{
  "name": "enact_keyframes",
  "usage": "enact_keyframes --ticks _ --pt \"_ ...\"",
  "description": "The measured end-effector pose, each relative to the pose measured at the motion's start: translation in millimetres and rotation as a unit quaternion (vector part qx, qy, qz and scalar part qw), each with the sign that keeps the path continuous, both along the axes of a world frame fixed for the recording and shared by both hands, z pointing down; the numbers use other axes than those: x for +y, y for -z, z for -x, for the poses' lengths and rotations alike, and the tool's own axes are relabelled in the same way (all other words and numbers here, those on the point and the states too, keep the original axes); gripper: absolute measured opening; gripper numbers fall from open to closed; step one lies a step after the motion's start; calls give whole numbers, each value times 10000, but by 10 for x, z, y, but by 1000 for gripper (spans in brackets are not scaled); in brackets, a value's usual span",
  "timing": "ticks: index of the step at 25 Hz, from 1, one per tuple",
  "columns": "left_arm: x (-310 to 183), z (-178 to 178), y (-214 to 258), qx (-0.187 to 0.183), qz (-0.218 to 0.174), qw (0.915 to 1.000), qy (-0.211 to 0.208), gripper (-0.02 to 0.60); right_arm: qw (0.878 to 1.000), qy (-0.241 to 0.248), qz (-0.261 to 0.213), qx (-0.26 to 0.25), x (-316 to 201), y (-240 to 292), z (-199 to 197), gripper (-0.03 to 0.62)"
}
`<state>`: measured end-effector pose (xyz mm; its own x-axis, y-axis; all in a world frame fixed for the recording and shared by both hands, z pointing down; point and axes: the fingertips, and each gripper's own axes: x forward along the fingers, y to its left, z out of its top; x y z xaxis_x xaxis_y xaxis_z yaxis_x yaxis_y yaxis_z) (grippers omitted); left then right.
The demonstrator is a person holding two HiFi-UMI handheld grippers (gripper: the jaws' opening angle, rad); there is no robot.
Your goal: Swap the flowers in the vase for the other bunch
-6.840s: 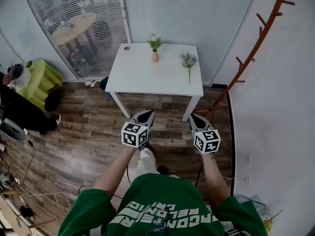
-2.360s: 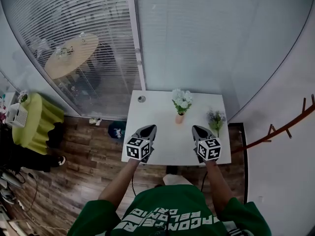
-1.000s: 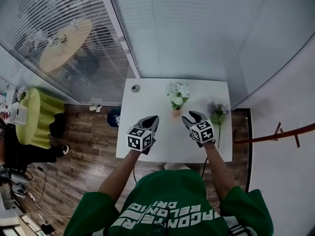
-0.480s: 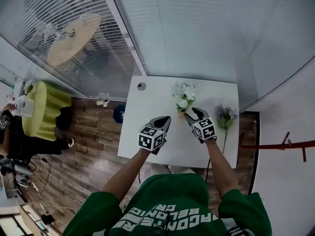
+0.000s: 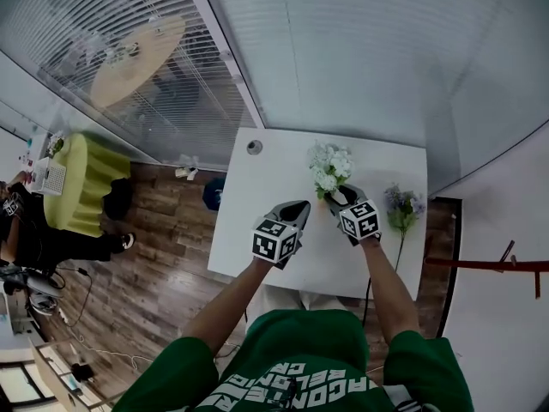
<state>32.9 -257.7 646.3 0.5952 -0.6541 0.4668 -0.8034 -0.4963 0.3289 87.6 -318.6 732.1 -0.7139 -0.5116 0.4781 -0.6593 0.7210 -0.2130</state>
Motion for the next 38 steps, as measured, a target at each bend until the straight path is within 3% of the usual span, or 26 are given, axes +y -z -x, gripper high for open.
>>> enact_keyframes --ticks 18,28,38 --pt "0 108 -37 -48 5 9999 140 8 9989 280 88 -366 -156 44 223 199" --pt "-23 224 -121 -43 50 9995 299 8 9993 78 -67 -359 -205 33 161 108" --pt "-79 319 -13 5 -48 9992 389 8 9992 97 -297 -267 -197 240 182 89"
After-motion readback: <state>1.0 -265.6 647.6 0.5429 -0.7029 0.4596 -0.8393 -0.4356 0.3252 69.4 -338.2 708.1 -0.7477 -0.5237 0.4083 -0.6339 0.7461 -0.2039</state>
